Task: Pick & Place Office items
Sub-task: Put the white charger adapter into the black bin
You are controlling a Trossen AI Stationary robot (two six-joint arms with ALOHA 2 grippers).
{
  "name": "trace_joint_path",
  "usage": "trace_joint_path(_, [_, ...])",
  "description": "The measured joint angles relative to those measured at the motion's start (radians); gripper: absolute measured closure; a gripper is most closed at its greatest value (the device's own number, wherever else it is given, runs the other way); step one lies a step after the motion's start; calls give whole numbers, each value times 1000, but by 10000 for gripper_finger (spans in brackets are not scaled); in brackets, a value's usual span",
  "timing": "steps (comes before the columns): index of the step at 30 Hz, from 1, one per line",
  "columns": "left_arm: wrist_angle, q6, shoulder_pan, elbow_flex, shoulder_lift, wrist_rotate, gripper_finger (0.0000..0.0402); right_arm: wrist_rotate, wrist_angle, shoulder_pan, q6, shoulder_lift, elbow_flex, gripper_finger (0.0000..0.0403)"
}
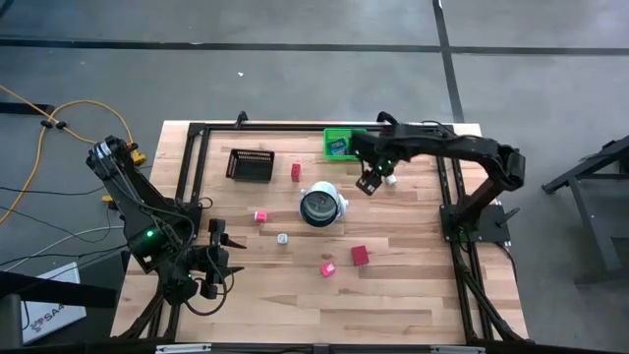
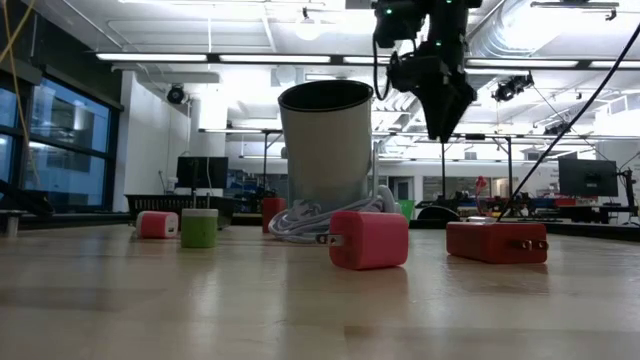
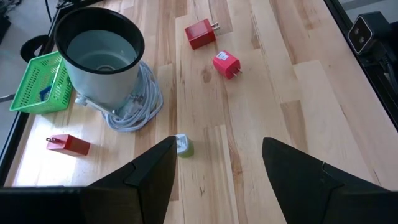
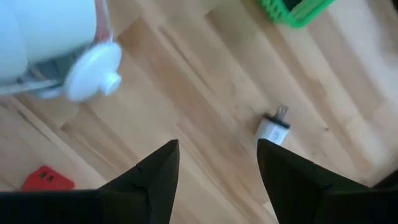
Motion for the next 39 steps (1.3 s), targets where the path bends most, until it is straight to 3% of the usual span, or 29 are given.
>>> trace_joint_path(11, [0, 0, 0, 0, 0, 0, 174, 32, 282, 73, 186, -327, -405, 200])
trace_joint_path(18, [0, 0, 0, 0, 0, 0, 174, 78, 434, 94, 241, -399, -617, 200])
trace_joint_path(32, [0, 0, 0, 0, 0, 0, 174, 199, 484, 112, 375, -387, -673, 199])
trace_joint_path(39, [0, 0, 0, 0, 0, 0, 174, 240, 578, 119, 401, -382, -766, 200])
